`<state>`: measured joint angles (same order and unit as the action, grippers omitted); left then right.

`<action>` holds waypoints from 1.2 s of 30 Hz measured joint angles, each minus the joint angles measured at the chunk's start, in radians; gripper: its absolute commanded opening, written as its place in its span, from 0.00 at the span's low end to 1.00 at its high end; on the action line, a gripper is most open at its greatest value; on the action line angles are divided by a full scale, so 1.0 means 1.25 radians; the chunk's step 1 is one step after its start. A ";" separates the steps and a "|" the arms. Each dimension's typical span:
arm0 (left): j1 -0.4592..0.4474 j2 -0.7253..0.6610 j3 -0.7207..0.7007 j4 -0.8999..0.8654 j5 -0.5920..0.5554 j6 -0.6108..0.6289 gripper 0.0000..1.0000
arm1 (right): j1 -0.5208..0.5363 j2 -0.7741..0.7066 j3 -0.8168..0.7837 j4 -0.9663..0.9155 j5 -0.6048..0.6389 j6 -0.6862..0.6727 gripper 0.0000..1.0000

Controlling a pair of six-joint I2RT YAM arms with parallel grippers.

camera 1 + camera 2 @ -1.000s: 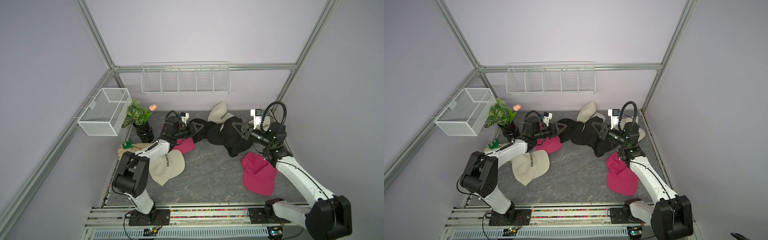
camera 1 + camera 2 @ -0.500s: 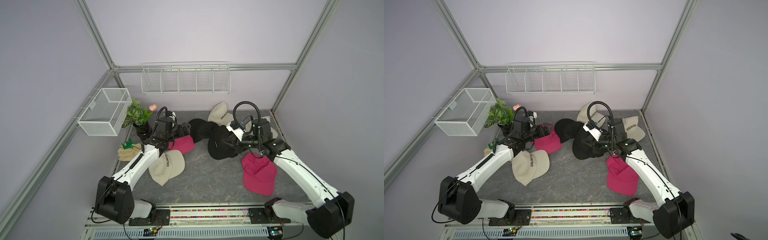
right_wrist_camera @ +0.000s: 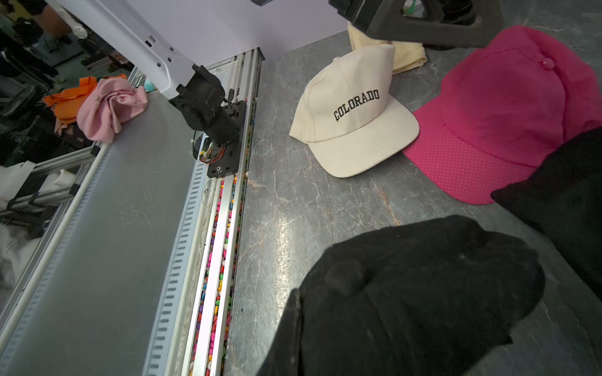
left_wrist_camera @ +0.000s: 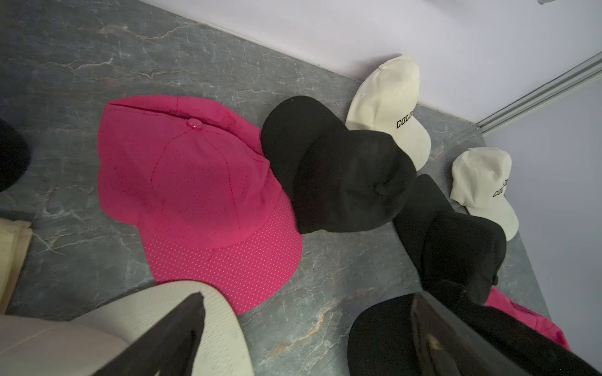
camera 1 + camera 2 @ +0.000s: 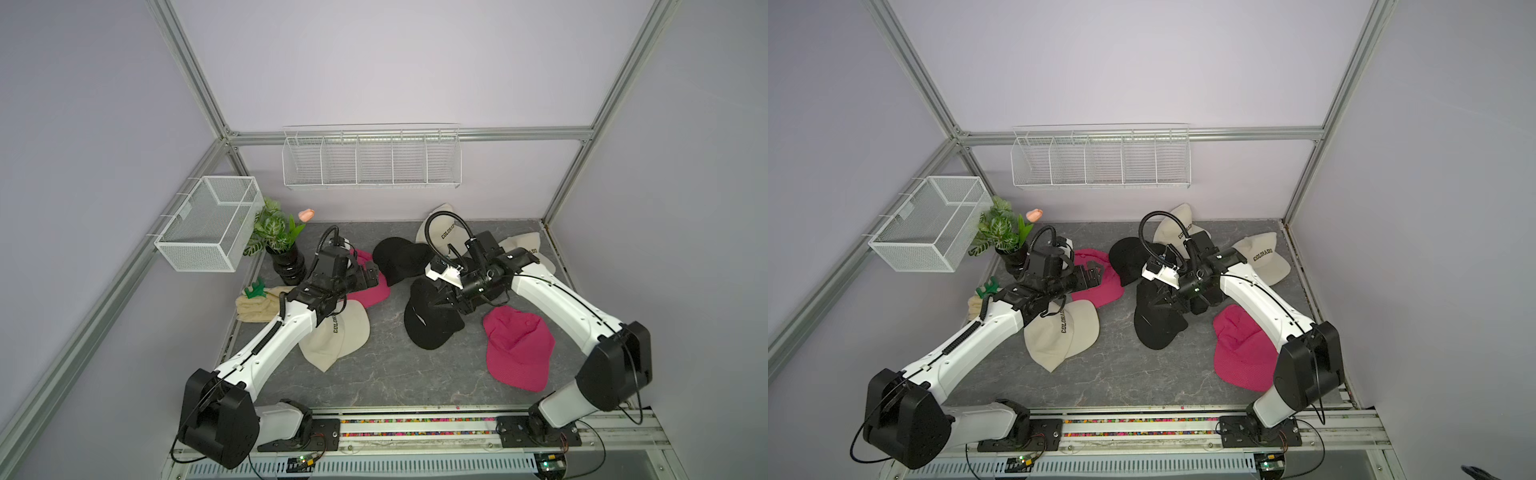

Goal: Stack the baseball caps by color
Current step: Place the baseball cap at the center of the board.

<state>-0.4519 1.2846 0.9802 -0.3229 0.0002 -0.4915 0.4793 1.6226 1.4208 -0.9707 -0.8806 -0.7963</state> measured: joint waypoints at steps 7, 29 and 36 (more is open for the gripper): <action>0.000 -0.070 -0.049 0.008 -0.036 -0.017 1.00 | -0.029 0.226 0.207 -0.215 -0.006 -0.149 0.21; -0.006 0.029 -0.128 0.085 0.190 -0.018 1.00 | -0.066 0.386 0.423 -0.065 0.379 0.296 0.89; -0.010 0.081 -0.128 0.105 0.210 -0.013 1.00 | -0.071 0.039 -0.084 0.392 0.447 0.653 0.89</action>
<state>-0.4644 1.3865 0.8204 -0.1921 0.2630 -0.5079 0.3901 1.6714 1.3163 -0.4801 -0.3218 0.0200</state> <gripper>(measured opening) 0.992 0.890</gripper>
